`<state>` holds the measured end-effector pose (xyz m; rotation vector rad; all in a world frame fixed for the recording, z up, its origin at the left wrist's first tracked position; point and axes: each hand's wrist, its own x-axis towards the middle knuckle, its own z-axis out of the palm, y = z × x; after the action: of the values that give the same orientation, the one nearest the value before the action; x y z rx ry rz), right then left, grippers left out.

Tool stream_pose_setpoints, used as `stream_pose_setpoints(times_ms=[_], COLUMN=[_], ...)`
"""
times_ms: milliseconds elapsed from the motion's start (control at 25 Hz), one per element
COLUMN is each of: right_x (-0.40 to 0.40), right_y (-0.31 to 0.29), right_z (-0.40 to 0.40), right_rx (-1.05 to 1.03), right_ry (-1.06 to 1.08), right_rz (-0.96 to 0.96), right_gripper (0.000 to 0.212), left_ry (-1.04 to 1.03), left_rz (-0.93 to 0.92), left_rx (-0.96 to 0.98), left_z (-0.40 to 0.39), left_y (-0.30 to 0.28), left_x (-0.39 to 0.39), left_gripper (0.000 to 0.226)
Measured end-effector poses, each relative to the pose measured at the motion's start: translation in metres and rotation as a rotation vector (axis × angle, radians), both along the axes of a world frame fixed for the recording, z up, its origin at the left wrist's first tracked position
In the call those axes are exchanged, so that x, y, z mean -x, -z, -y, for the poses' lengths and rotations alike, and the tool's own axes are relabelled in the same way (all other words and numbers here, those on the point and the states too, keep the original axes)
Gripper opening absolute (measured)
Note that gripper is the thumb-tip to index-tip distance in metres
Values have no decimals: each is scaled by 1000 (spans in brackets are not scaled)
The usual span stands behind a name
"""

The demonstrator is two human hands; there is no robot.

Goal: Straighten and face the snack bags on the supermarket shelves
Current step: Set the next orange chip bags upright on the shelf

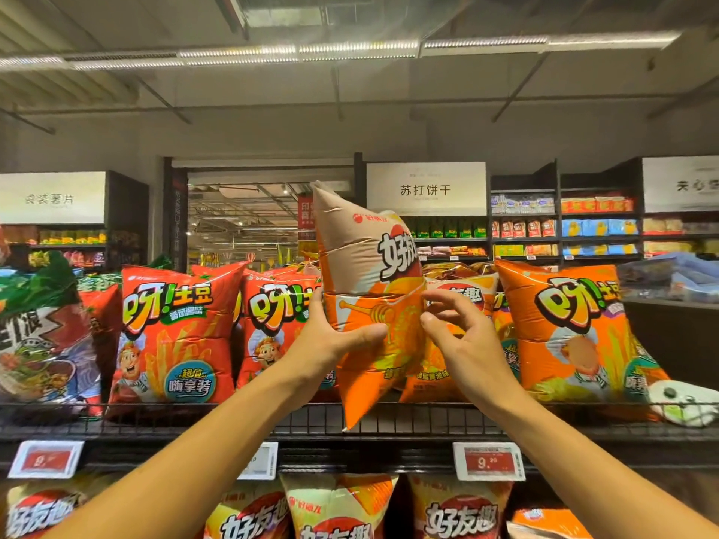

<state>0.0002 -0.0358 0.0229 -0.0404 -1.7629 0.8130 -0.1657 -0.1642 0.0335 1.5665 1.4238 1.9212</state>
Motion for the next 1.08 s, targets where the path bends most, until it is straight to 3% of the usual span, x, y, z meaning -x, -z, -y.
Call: stream_pose_setpoints(times_ms=[120, 280, 400, 600, 720, 840, 1000, 1080], right_x=[-4, -10, -8, -4, -1, 9, 21, 24], right_y=[-6, -5, 1, 3, 4, 5, 1, 0], right_z=[-13, -38, -44, -50, -51, -51, -56, -58], right_rx=[80, 372, 382, 338, 301, 272, 289, 256], right_ry=[-2, -298, -477, -385, -331, -308, -340, -286], right_rz=[-14, 196, 269, 189, 173, 166, 210, 263], right_gripper=[31, 75, 98, 63, 80, 75, 59, 73], left_ry=[69, 303, 389, 229, 108, 63, -13, -36], left_rz=[81, 85, 70, 43, -32, -125, -172, -224], left_rx=[-3, 2, 24, 65, 124, 134, 56, 84], left_z=[0, 3, 3, -2, 0, 0, -1, -1], left_y=[-2, -2, -2, 0, 1, 2, 0, 4], left_x=[10, 25, 36, 48, 48, 43, 46, 54], left_gripper=[140, 104, 85, 74, 56, 66, 96, 98])
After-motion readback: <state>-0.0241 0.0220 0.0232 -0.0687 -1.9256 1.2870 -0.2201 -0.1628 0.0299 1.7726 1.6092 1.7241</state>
